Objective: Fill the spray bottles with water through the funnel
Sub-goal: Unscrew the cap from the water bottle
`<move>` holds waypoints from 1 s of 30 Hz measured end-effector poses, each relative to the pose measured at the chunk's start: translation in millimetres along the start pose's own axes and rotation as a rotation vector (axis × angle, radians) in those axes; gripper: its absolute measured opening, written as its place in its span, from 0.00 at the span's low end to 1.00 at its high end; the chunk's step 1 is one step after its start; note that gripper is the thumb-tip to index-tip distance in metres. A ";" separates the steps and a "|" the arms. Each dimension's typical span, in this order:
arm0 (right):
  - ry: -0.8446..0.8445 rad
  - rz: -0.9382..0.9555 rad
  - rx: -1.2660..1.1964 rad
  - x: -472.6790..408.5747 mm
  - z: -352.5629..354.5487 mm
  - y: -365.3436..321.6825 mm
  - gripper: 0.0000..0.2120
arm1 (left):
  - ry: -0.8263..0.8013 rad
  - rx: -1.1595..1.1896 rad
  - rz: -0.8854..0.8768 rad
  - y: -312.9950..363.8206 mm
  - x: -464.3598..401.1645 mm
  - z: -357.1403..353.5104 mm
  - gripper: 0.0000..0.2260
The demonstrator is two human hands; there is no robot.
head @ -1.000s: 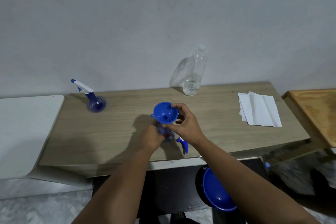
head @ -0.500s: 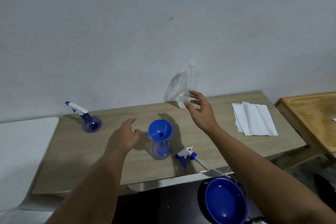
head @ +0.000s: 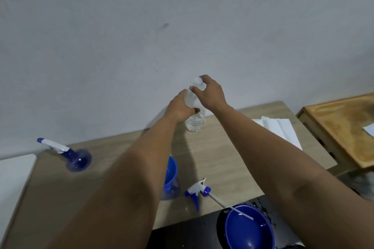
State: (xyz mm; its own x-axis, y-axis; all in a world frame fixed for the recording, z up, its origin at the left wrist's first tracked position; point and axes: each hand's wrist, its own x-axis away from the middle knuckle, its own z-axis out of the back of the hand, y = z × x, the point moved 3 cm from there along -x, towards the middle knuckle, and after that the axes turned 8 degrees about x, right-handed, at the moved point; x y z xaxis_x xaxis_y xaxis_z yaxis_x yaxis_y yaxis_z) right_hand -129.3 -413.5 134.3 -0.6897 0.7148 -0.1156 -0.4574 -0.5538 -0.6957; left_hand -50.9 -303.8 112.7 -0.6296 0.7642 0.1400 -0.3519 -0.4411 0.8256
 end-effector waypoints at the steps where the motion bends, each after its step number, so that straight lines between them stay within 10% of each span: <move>1: 0.018 -0.002 -0.054 3.8 -0.4 4.3 0.21 | -0.001 0.026 -0.001 1.4 -2.0 -6.5 0.25; 6: 0.087 -0.024 -0.197 34.3 10.0 22.9 0.15 | 0.038 0.174 0.027 6.1 9.9 -29.8 0.43; 16: 0.109 -0.012 -0.162 118.6 42.9 44.4 0.11 | 0.073 0.212 -0.027 10.5 91.2 -77.5 0.28; 22: 0.139 -0.011 -0.398 148.4 42.8 51.4 0.21 | 0.107 0.176 0.002 -1.7 120.0 -94.7 0.33; 30: -0.014 0.029 -0.525 149.3 47.4 56.7 0.10 | 0.136 0.231 -0.008 0.1 124.9 -101.2 0.34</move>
State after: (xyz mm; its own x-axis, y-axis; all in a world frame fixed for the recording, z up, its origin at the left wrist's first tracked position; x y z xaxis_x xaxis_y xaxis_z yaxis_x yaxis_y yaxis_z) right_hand -284.9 -358.5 111.2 -0.7069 0.6947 -0.1330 -0.0978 -0.2822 -0.9544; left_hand -199.6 -256.0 74.9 -0.7201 0.6903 0.0710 -0.1999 -0.3043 0.9314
